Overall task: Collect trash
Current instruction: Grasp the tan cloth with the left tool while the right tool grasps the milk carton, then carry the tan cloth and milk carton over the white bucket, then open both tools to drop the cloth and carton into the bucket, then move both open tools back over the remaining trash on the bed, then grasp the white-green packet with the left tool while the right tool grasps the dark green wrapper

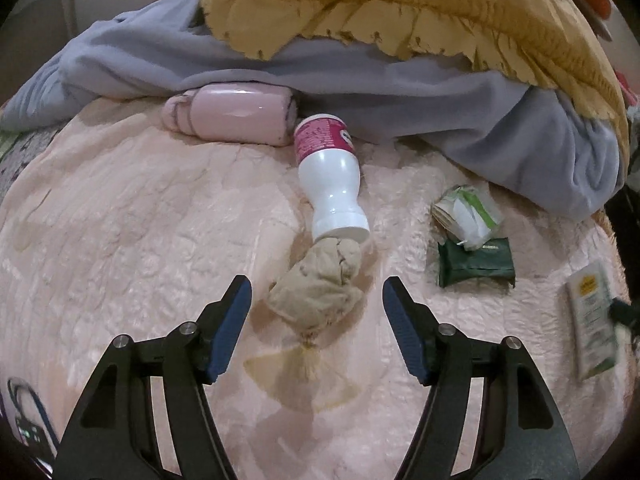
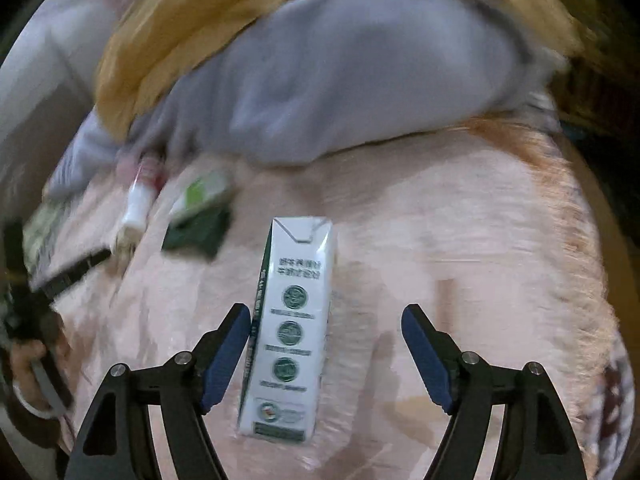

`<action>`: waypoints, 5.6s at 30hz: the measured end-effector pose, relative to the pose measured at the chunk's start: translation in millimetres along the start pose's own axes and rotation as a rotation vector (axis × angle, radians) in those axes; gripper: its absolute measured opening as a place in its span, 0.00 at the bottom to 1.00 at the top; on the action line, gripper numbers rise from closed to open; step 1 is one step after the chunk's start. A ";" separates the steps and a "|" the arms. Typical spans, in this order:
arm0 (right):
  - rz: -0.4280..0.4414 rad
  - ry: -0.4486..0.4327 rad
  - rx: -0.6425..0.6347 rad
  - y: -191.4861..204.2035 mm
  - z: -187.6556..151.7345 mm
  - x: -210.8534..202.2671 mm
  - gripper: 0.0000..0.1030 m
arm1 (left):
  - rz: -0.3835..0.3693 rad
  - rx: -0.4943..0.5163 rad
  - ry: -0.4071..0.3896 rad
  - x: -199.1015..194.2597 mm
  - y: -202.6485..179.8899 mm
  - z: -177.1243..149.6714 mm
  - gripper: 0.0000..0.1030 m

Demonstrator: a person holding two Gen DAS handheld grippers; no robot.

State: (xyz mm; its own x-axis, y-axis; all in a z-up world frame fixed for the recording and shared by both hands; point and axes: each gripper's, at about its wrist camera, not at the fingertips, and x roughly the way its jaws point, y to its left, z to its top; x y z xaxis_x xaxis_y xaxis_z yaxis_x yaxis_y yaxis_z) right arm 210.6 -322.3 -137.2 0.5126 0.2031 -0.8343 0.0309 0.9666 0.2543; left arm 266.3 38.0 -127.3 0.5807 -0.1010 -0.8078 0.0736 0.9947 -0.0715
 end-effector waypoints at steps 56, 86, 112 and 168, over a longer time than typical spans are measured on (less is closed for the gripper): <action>-0.007 -0.152 -0.037 -35.3 -131.2 -150.9 0.57 | -0.268 0.259 -0.016 -144.4 -211.3 -110.3 0.18; -0.255 -0.289 0.285 -232.2 -184.7 -266.3 0.57 | -0.590 0.548 0.073 -166.4 -453.8 -149.3 0.18; -0.360 -0.272 0.469 -332.5 -214.7 -274.1 0.57 | -0.786 0.575 0.242 -135.8 -570.0 -177.0 0.18; 0.059 0.007 -0.153 14.9 -41.1 -21.0 0.73 | -0.110 0.227 0.118 75.6 -131.9 51.1 0.72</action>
State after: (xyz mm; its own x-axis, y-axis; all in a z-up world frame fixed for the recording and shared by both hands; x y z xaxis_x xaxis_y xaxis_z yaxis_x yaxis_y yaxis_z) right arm 165.1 -305.7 -136.0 0.5035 0.2609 -0.8237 -0.1308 0.9653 0.2259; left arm 342.0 -101.7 -149.0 0.4612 -0.1923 -0.8662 0.3190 0.9469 -0.0404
